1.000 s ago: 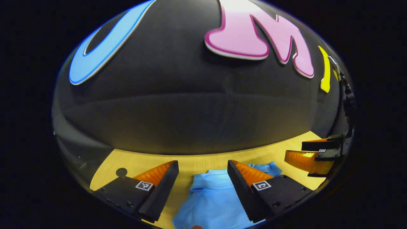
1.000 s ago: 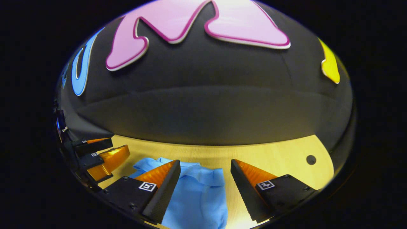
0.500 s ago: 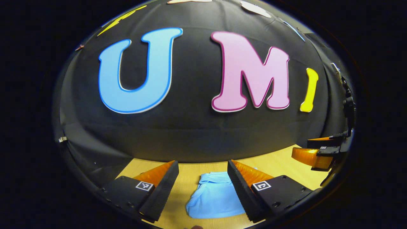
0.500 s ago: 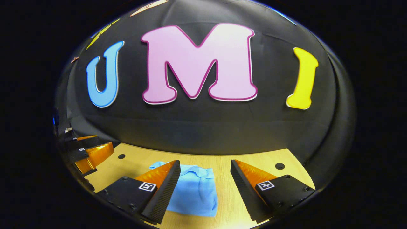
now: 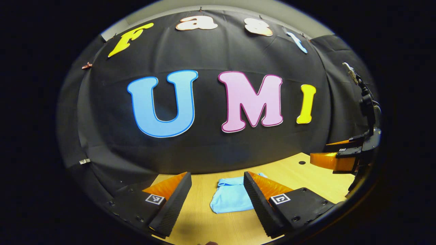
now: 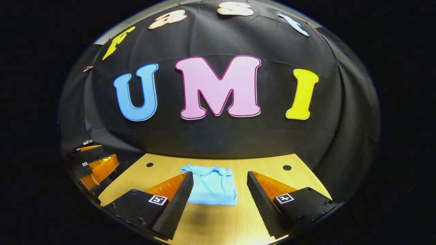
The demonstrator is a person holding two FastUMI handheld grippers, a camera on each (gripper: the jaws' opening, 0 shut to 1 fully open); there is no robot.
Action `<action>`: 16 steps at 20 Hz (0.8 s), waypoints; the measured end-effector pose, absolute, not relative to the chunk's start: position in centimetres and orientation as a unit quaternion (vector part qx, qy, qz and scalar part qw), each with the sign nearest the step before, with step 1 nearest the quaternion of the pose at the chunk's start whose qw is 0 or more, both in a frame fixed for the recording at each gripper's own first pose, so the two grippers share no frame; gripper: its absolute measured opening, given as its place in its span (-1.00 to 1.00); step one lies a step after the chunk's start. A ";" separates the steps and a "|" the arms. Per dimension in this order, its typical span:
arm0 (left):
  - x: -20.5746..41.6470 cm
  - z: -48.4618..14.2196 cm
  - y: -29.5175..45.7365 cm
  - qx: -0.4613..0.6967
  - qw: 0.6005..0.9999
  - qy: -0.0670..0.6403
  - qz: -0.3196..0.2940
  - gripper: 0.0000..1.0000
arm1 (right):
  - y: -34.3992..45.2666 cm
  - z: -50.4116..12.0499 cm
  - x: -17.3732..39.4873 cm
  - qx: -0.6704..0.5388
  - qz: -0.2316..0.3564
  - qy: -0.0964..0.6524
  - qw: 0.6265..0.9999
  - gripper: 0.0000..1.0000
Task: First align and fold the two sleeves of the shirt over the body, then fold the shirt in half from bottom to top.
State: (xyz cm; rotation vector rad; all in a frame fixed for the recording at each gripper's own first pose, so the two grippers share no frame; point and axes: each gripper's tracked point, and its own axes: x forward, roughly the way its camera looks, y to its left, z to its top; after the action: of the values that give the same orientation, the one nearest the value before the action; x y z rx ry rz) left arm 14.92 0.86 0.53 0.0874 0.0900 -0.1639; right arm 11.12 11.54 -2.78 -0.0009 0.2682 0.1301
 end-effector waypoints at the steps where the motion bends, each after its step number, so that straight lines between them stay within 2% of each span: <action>1: 13.2 0.7 0.8 0.043 0.994 0.046 -0.084 0.94 | 11.7 -2.1 9.5 0.000 0.068 0.129 0.989 0.96; 9: -1.2 1.1 -0.1 0.046 0.995 0.025 -0.089 0.96 | 12.2 -1.1 -1.2 -0.034 0.096 0.115 0.988 0.95; 12: -4.3 1.2 -1.1 0.024 0.994 0.018 -0.107 0.96 | 11.5 -0.2 -4.4 -0.027 0.095 0.094 0.991 0.93; 16: -6.8 1.8 -0.2 0.013 0.995 0.011 -0.095 0.96 | 10.0 -0.1 -7.6 -0.027 0.085 0.088 0.992 0.94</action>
State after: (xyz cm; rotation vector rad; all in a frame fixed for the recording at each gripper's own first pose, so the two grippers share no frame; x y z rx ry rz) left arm -6.83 -0.20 1.81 0.0261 0.0223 -0.1903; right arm -7.59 10.04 -0.08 -0.0535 0.1758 0.1706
